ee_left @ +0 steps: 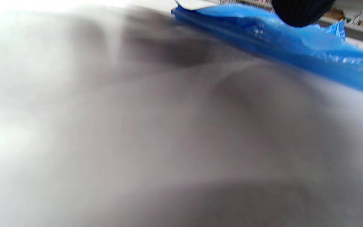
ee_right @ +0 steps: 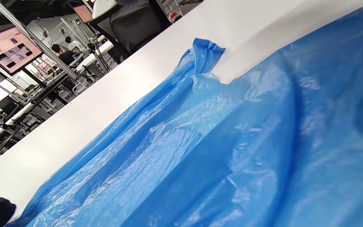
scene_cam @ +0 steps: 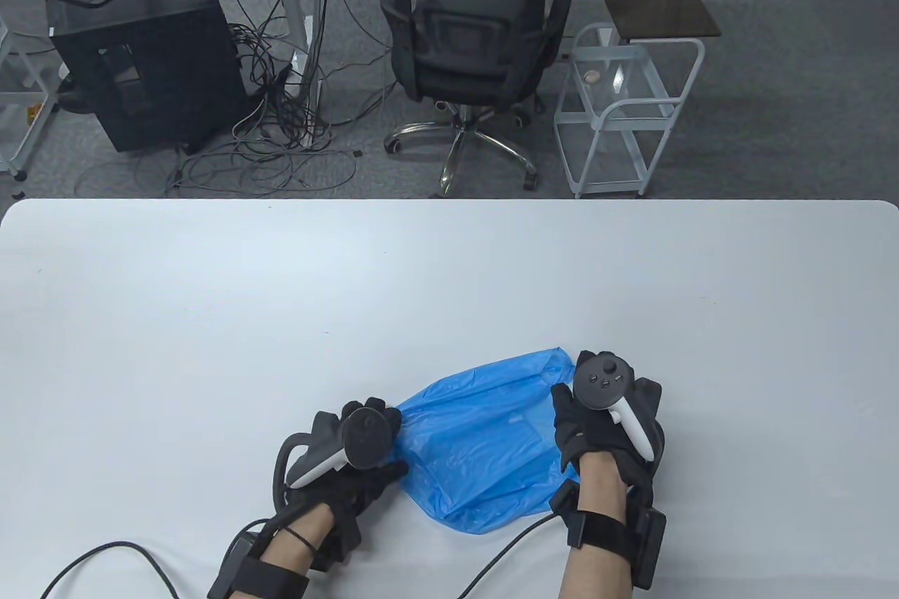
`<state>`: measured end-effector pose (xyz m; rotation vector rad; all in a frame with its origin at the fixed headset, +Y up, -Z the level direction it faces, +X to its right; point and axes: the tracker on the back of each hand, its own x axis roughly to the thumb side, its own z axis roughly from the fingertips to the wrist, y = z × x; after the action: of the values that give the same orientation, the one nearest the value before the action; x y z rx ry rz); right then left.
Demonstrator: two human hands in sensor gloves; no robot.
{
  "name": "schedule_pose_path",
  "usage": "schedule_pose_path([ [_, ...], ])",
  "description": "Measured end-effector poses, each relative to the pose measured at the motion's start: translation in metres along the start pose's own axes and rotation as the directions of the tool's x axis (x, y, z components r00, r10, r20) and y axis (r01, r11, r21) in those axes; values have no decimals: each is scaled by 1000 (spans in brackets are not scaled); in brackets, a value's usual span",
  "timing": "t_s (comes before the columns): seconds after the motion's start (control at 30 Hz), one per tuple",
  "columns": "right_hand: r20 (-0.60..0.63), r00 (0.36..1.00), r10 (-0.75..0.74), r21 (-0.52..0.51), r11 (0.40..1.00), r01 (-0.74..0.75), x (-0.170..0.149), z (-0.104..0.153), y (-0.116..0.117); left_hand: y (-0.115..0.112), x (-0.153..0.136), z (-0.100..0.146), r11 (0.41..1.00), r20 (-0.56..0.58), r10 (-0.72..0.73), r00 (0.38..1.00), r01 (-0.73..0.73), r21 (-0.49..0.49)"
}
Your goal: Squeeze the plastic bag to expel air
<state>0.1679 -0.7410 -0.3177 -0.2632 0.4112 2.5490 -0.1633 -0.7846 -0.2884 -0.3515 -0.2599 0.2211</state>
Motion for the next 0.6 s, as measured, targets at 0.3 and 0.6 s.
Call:
schedule_pose_path([
  [0.3, 129, 984, 121, -227, 970, -90, 5, 30, -17, 16, 2, 19, 956, 62, 21, 998, -38, 291],
  [0.6, 287, 944, 160, -396, 918, -35, -26, 39, -25, 16, 12, 23, 914, 94, -39, 995, -3, 405],
])
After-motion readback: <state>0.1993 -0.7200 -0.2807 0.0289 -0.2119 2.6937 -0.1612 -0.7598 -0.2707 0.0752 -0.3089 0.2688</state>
